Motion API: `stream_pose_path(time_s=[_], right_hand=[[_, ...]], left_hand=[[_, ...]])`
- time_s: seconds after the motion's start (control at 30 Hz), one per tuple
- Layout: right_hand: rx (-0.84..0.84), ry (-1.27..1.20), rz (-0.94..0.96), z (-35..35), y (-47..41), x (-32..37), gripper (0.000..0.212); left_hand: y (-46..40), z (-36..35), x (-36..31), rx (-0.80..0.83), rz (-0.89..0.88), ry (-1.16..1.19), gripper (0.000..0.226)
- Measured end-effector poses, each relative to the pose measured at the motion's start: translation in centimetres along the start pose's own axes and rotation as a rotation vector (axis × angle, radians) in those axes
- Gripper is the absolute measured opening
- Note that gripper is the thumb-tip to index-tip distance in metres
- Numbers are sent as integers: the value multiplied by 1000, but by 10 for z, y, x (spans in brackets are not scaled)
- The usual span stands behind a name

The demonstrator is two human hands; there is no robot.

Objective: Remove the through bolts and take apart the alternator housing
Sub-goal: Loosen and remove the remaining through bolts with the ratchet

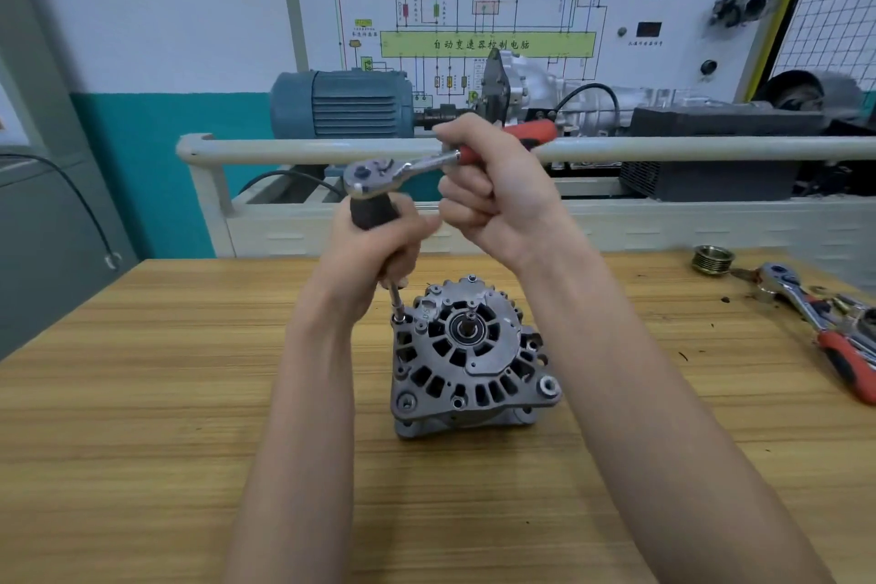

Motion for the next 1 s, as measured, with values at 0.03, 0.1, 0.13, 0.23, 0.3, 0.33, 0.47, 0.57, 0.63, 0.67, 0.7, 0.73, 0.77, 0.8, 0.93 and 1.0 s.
stream_pose_path(time_s=[0.03, 0.1, 0.13, 0.23, 0.3, 0.33, 0.47, 0.57, 0.63, 0.67, 0.7, 0.73, 0.77, 0.8, 0.93, 1.0], right_hand=[[56, 31, -51, 1, -3, 3, 43], [79, 42, -78, 2, -5, 4, 42], [52, 13, -62, 2, -5, 2, 42], [-99, -96, 120, 0, 4, -12, 40], [-194, -126, 278, -6, 14, -26, 38], [-221, -133, 335, -9, 19, -31, 37], [-196, -120, 311, -9, 17, -27, 39], [-76, -65, 100, -1, 2, -7, 45], [43, -10, -56, 2, -5, 1, 50], [85, 3, -93, 2, -7, 2, 52], [98, 0, -102, 3, -7, 2, 51], [85, -21, -90, 3, -6, 1, 50], [53, -51, -54, 3, -4, -2, 49], [8, -82, 6, 3, -2, -6, 46], [-219, -125, 327, -6, 16, -29, 39], [-279, -119, 399, -11, 20, -34, 40]], left_hand=[[2, 1, -1, 84, 22, 19, 37], [2, 0, -1, 92, 50, 40, 42], [1, -1, 0, 40, 51, 43, 44], [-4, -10, 2, -244, 13, 3, 40], [-7, -18, 7, -504, -15, -35, 29], [-7, -23, 9, -601, -31, -39, 24], [-7, -23, 8, -588, -21, -40, 28], [-5, -4, 5, -223, -3, -18, 37], [-1, 2, 4, 23, 25, 0, 40], [1, 2, 3, 102, 45, -5, 41], [2, 1, 3, 136, 64, -7, 42], [2, 0, 3, 129, 78, 1, 44], [0, 0, 3, 91, 86, 17, 46], [-1, -2, 3, 29, 85, 29, 46], [-9, -15, 8, -455, 41, -36, 40], [-10, -24, 10, -630, 27, -50, 34]])
Point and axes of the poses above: each hand's wrist, its own y-axis away from the middle knuckle, its own z-axis out of the back of the hand, x = y × z, the point moved 1 cm from there along -y, towards the middle knuckle, and after that the axes turned 3 degrees about y, right-handed, at the moved point
